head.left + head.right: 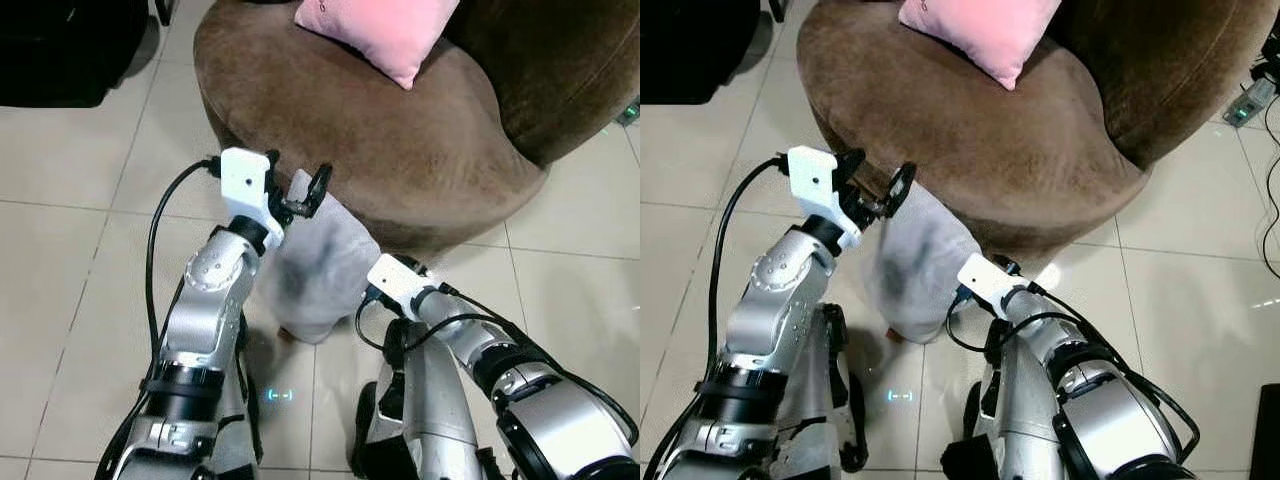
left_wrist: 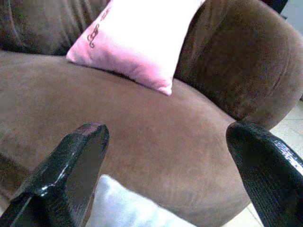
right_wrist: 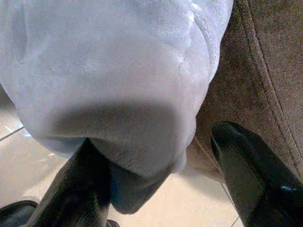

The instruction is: Move the pillow to the sofa from floor

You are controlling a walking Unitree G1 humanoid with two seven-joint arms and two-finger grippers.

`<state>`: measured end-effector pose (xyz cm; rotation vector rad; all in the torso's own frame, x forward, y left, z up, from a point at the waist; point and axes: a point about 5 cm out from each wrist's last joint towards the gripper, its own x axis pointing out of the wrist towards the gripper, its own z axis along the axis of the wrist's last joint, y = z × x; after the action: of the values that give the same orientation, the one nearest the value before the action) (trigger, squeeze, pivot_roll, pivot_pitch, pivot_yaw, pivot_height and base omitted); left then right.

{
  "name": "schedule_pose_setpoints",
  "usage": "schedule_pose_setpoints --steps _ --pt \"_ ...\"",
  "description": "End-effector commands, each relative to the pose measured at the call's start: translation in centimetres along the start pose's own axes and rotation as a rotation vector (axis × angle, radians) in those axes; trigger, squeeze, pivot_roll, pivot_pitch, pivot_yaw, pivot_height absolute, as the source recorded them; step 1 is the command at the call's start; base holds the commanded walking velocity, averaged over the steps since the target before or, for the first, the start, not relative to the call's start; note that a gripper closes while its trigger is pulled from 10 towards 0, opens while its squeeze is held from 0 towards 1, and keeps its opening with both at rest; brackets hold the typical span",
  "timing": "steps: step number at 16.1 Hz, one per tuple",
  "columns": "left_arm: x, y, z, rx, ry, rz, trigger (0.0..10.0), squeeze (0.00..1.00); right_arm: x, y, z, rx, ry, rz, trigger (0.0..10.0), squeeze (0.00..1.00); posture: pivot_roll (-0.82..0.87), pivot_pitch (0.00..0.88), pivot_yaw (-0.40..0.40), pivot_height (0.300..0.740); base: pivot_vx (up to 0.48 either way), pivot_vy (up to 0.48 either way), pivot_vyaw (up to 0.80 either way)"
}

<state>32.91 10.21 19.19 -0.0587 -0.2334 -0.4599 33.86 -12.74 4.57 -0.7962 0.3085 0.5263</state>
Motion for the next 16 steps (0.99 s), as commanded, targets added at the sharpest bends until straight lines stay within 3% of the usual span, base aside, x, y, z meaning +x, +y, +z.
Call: schedule_pose_setpoints --steps 1,16 --pt "0.1 -0.6 -0.3 -0.007 0.003 -0.028 10.0 0.00 -0.2 -0.2 -0.7 0.007 0.029 -0.010 0.0 0.00 0.14 0.246 -0.113 0.525 0.000 0.000 0.00" --pt "0.2 -0.6 -1.3 -0.030 0.026 -0.008 10.0 0.00 -0.1 -0.4 -0.3 0.039 0.003 0.000 0.0 0.00 0.13 0.225 -0.122 0.525 0.000 0.000 0.00"
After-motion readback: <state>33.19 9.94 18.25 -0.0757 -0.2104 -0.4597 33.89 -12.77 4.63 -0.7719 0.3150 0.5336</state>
